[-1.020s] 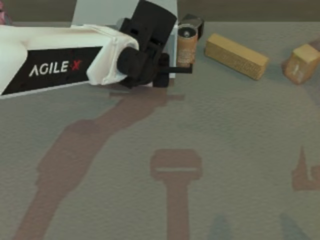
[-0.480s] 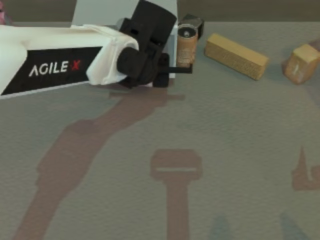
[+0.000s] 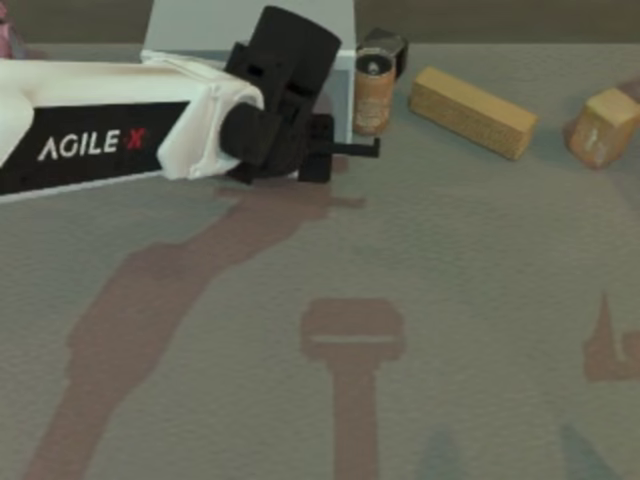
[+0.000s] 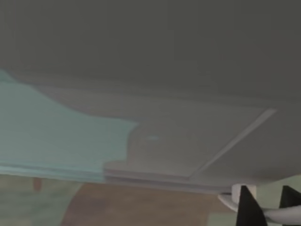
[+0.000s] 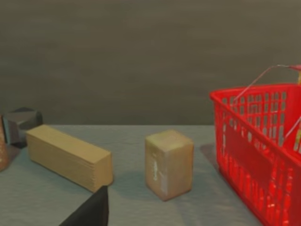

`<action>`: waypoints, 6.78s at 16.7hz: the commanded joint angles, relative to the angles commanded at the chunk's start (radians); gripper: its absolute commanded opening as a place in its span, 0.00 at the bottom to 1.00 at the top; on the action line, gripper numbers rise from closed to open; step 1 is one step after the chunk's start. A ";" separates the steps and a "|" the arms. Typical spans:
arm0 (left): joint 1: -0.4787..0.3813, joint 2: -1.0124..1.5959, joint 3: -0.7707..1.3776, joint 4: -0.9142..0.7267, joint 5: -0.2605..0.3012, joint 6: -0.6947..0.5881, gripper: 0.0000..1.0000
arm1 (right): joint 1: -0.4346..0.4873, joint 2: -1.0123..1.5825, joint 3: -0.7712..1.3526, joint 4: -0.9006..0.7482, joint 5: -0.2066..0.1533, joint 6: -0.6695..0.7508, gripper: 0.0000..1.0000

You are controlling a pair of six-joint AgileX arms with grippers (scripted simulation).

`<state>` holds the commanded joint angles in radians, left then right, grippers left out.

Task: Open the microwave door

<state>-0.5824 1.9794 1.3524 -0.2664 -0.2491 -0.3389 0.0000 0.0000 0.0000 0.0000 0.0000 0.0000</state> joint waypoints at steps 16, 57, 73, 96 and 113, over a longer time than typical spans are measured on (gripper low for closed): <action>0.000 0.000 0.000 0.000 0.000 0.000 0.00 | 0.000 0.000 0.000 0.000 0.000 0.000 1.00; 0.003 -0.034 -0.048 0.029 0.047 0.046 0.00 | 0.000 0.000 0.000 0.000 0.000 0.000 1.00; 0.023 -0.066 -0.097 0.051 0.076 0.096 0.00 | 0.000 0.000 0.000 0.000 0.000 0.000 1.00; 0.035 -0.094 -0.136 0.069 0.113 0.140 0.00 | 0.000 0.000 0.000 0.000 0.000 0.000 1.00; 0.035 -0.094 -0.136 0.069 0.113 0.140 0.00 | 0.000 0.000 0.000 0.000 0.000 0.000 1.00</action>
<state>-0.5477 1.8857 1.2160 -0.1974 -0.1364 -0.1990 0.0000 0.0000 0.0000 0.0000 0.0000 0.0000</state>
